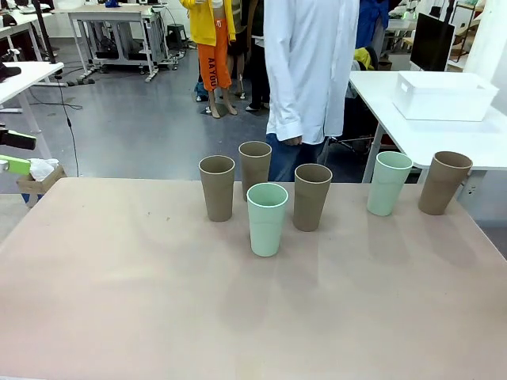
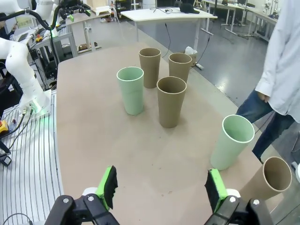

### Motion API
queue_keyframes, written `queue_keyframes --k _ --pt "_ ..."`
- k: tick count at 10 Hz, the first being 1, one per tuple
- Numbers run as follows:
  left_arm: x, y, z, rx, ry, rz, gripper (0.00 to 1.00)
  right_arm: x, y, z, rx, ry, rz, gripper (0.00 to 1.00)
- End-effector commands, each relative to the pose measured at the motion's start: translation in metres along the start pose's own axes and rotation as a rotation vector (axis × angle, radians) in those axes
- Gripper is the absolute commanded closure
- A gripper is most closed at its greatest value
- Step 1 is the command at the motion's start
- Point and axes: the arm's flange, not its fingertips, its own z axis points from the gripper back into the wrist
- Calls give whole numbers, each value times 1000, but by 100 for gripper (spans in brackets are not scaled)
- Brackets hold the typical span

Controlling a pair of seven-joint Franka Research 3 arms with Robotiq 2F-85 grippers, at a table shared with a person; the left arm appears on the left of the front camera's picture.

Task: Stack the cups and store them in the basket.
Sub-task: Pick up two Reusable plastic cups , one in each hand.

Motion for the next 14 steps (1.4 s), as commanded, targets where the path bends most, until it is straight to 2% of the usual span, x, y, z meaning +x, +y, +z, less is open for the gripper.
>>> queue_keyframes --k 1,14 --pt "0 2 -1 -1 -26 -20 0 2 -4 0 -1 -27 27 0" --pt "0 2 -1 -1 -26 -20 0 2 -4 0 -1 -27 27 0"
